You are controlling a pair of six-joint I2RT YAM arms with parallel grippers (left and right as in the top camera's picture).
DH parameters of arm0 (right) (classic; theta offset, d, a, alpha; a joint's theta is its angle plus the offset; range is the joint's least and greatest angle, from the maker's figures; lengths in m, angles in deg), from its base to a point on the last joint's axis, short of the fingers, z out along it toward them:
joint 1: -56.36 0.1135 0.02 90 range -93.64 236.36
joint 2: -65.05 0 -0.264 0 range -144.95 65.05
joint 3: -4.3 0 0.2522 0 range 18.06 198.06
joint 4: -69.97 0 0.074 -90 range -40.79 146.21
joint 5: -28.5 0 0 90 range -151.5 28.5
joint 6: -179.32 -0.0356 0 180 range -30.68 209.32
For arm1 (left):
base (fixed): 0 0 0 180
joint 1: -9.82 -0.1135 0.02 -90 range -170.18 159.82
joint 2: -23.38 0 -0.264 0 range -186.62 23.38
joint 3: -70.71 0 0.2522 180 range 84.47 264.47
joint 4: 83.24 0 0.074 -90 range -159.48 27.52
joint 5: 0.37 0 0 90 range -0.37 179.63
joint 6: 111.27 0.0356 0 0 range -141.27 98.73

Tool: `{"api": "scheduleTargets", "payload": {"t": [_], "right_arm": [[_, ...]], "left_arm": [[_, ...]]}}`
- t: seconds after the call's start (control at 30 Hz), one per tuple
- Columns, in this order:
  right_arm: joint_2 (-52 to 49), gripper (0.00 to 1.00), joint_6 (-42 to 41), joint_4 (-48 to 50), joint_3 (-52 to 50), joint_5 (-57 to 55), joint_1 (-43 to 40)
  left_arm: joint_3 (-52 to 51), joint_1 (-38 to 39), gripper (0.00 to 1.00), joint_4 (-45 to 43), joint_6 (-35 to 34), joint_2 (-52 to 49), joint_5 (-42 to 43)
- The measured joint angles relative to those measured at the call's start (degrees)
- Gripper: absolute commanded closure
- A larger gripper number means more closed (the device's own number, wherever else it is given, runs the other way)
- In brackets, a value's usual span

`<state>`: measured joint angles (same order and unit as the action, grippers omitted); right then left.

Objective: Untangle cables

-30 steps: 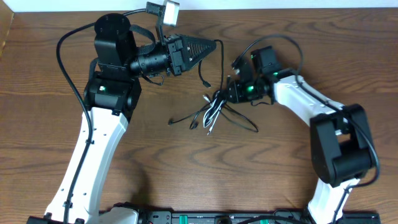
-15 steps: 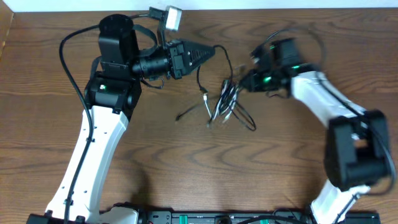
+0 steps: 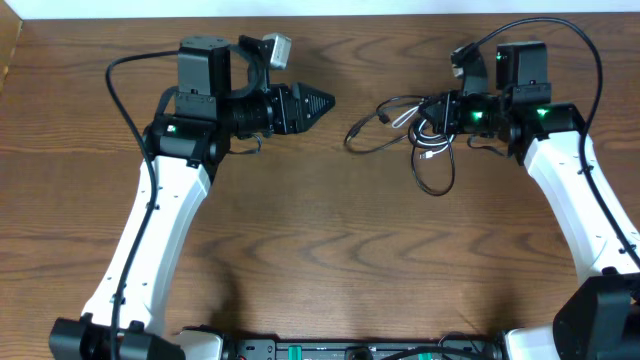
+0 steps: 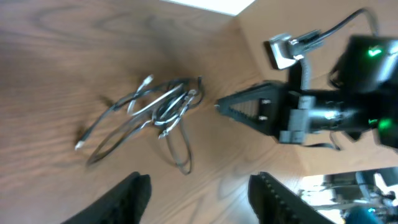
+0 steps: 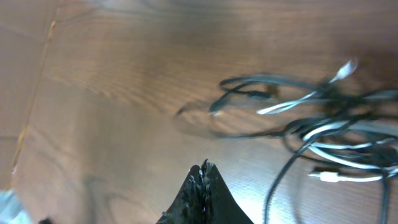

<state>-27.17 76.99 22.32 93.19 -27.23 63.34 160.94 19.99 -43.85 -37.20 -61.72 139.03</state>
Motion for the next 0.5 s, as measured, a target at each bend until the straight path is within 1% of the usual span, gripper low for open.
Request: {"api": "scheduleTargets", "payload": {"t": [0.1, 0.2, 0.23, 0.37, 0.47, 0.5], "right_arm": [[-0.02, 0.99, 0.00, 0.02, 0.00, 1.36, 0.13], [-0.02, 0.99, -0.04, -0.79, 0.00, 0.02, 0.11], [-0.02, 0.96, -0.07, -1.05, 0.00, -1.20, 0.11], [-0.22, 0.75, -0.98, -1.20, 0.00, -9.66, 0.11], [-1.49, 0.69, -1.55, -0.07, 0.00, -14.45, 0.04], [-2.23, 0.69, -1.77, 0.79, 0.02, -15.34, 0.04]], "left_arm": [[0.00, 0.02, 0.30, 0.92, 0.26, -1.40, -1.14], [0.00, 0.48, 0.26, 1.16, 0.61, -3.26, -1.79], [0.00, 0.79, 0.26, 1.18, 0.66, -3.87, -1.84], [0.00, 2.78, 0.26, 1.05, 0.76, -6.43, -2.21], [0.00, 3.91, 0.26, 0.81, 0.76, -8.28, -2.19], [0.00, 4.11, 0.25, 0.66, 0.76, -8.98, -2.21]]}}
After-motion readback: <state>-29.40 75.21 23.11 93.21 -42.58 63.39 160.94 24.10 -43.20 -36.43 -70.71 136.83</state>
